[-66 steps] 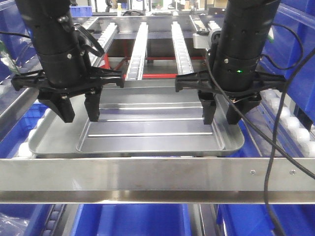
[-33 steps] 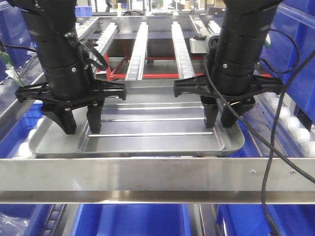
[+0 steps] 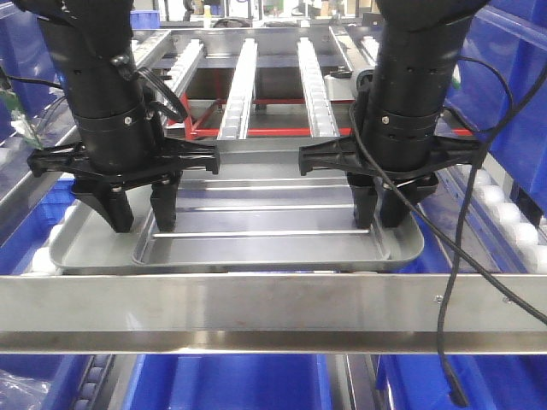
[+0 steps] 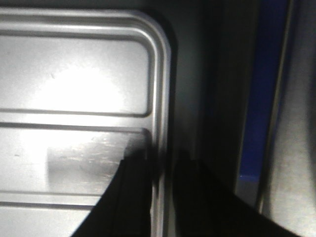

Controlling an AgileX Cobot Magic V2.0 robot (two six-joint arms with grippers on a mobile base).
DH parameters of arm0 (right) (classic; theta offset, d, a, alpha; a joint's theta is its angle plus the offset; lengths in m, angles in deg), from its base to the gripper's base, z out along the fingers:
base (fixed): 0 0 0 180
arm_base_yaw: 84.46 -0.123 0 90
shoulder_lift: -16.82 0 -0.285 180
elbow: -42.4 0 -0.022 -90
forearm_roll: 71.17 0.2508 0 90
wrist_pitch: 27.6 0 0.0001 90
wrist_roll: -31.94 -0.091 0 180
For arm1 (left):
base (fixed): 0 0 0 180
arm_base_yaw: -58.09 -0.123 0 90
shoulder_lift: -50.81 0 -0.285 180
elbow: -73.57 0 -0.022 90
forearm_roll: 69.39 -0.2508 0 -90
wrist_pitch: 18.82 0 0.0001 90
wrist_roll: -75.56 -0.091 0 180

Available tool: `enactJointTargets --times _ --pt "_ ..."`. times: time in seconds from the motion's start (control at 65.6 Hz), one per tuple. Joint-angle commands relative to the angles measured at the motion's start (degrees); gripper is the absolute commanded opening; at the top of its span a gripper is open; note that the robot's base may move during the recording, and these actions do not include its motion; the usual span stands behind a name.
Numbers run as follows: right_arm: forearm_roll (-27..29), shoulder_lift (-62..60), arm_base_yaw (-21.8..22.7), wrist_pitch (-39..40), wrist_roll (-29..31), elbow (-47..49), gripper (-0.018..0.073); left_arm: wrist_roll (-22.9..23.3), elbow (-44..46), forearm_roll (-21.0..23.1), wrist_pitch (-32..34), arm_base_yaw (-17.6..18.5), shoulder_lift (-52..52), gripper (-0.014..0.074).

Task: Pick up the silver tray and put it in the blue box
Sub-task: 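Close both grippers on the tray's opposite rims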

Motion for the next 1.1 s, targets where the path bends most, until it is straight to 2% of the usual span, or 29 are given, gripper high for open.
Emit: enactJointTargets --times 0.0,0.518,0.64,0.777,0.884,1.021,1.082 --pt "-0.1 -1.8 0.6 0.5 0.6 1.7 0.0278 0.0 1.5 -0.1 1.4 0.0 -2.9 0.0208" --pt "0.0 -1.7 0.6 0.7 0.6 1.7 0.0277 0.0 1.5 0.0 0.7 0.0 -2.9 0.0207" --pt "0.0 -1.7 0.6 0.7 0.6 1.7 0.0245 0.0 1.5 0.0 0.7 0.0 -2.9 0.0199" --pt "0.0 -1.7 0.6 0.7 0.6 1.7 0.0152 0.0 1.5 0.1 0.7 0.0 -2.9 0.0127" --pt "0.0 -1.7 0.6 0.7 0.6 1.7 0.0085 0.0 1.5 0.1 0.7 0.0 -2.9 0.0020" --pt "0.0 -1.7 0.6 0.7 0.6 1.7 0.0058 0.0 1.5 0.1 0.7 0.0 -2.9 -0.0088" --pt "0.0 -1.7 0.6 0.7 0.6 1.7 0.0058 0.0 1.5 0.1 0.7 0.0 -2.9 -0.0104"
